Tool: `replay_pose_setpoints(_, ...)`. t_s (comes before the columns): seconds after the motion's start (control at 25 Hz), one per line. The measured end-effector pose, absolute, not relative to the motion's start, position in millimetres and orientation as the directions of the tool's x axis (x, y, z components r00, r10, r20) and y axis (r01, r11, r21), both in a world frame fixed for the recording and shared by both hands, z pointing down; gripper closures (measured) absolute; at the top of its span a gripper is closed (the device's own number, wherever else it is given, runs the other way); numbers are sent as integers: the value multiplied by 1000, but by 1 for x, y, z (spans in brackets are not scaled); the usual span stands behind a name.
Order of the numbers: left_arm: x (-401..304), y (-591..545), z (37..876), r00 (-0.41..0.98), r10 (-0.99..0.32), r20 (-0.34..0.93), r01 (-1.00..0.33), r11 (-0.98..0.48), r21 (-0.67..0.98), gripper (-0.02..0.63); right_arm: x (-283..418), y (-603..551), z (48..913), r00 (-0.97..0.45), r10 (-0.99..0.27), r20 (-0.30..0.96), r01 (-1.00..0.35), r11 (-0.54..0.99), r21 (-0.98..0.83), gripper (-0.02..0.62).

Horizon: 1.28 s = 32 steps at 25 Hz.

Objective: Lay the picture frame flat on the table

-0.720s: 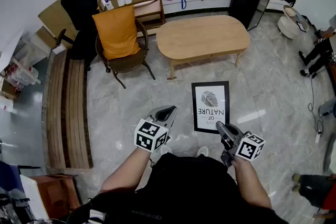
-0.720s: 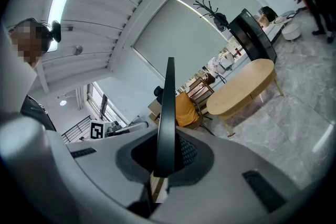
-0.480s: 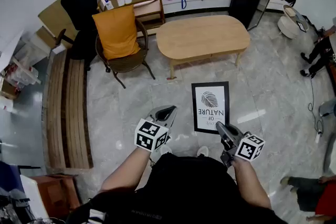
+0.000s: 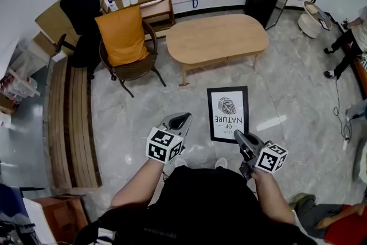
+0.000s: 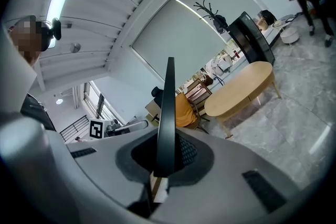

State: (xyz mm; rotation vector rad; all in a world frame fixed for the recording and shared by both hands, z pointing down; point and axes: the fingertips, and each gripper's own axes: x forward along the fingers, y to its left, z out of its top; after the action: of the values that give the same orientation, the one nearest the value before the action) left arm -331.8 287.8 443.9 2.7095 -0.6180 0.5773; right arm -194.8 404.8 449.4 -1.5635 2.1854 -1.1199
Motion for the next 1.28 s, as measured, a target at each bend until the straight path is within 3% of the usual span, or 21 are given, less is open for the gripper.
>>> replay_pose_setpoints(0.36,-357,274,464,831,-266,489,-416,-881,227,601,-232,384,447,-403,-894,197,-698,162,-698,584)
replay_pose_setpoints(0.64,-377,287,518,795,-143,589,-384,-871,307,601,-246,386,494,-354,-858,372,-709,-13,-706,584)
replay_pose_setpoints(0.92,-333,251,522,801,-145,580,-375,-878,298,601,-186,352,512,-316,-874,369,-651,-83,-754,584)
replay_pose_setpoints(1.28,-210,159,506,784,-189,592,-408,-874,262,601,-56,246,505,-363,-879,308,-614,-23,-789,583)
